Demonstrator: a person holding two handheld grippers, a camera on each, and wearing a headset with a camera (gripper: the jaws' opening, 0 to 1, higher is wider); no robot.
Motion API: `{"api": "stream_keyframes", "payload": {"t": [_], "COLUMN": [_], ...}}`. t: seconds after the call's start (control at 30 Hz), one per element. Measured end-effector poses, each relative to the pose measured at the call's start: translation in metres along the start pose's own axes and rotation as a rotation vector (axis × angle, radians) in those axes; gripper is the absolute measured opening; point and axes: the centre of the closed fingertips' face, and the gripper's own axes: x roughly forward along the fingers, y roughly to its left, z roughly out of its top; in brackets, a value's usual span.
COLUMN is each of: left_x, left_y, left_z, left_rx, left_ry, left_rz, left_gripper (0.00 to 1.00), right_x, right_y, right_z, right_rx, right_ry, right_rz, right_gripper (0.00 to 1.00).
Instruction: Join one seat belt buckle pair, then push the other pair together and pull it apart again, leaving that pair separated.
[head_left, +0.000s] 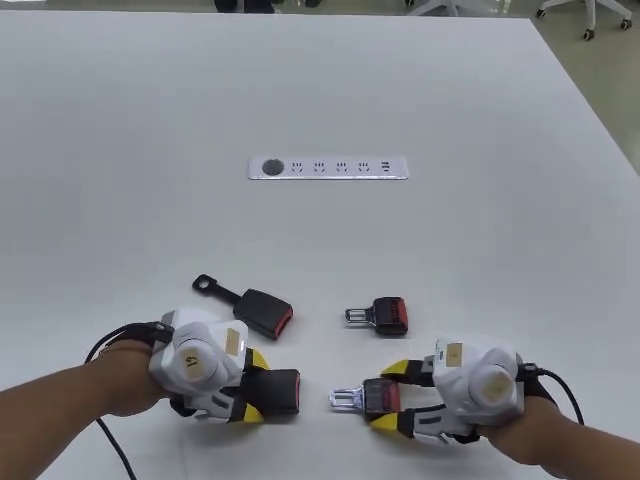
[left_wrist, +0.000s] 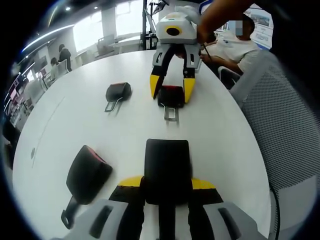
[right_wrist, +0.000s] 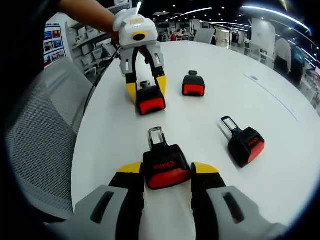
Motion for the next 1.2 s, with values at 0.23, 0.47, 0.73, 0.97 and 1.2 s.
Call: {"api": "stream_keyframes", "payload": {"t": [0.23, 0.47, 0.73, 0.97, 1.2], "left_x": [-0.001, -0.002, -0.001, -0.002, -0.001], "left_y": [-0.001, -0.002, 0.000, -0.001, 0.001], "left_z": [0.001, 0.003, 0.002, 0.005, 0.004], "left_rx": [0.001, 0.002, -0.003, -0.005, -0.012], "left_ry": [-0.001, -0.002, -0.002, 0.008, 0.020], "left_rz": [-0.002, -0.001, 0.000, 0.004, 0.010], "left_gripper": [0.33, 0.33, 0.34, 0.34, 0.34], "right_x": [-0.009, -0.016, -0.018, -0.016, -0.014], "right_y": [-0.001, -0.003, -0.006, -0.009, -0.011], "right_z": [-0.003, -0.009, -0.012, -0.012, -0.010], "right_rx": [0.014, 0.019, 0.035, 0.037, 0.040], "right_ry": [-0.005, -0.003, -0.013, -0.009, 0.002], "right_rz": [-0.006, -0.008, -0.010, -0.015, -0.025], "right_gripper": [0.35, 0.35, 0.35, 0.36, 0.36]}}
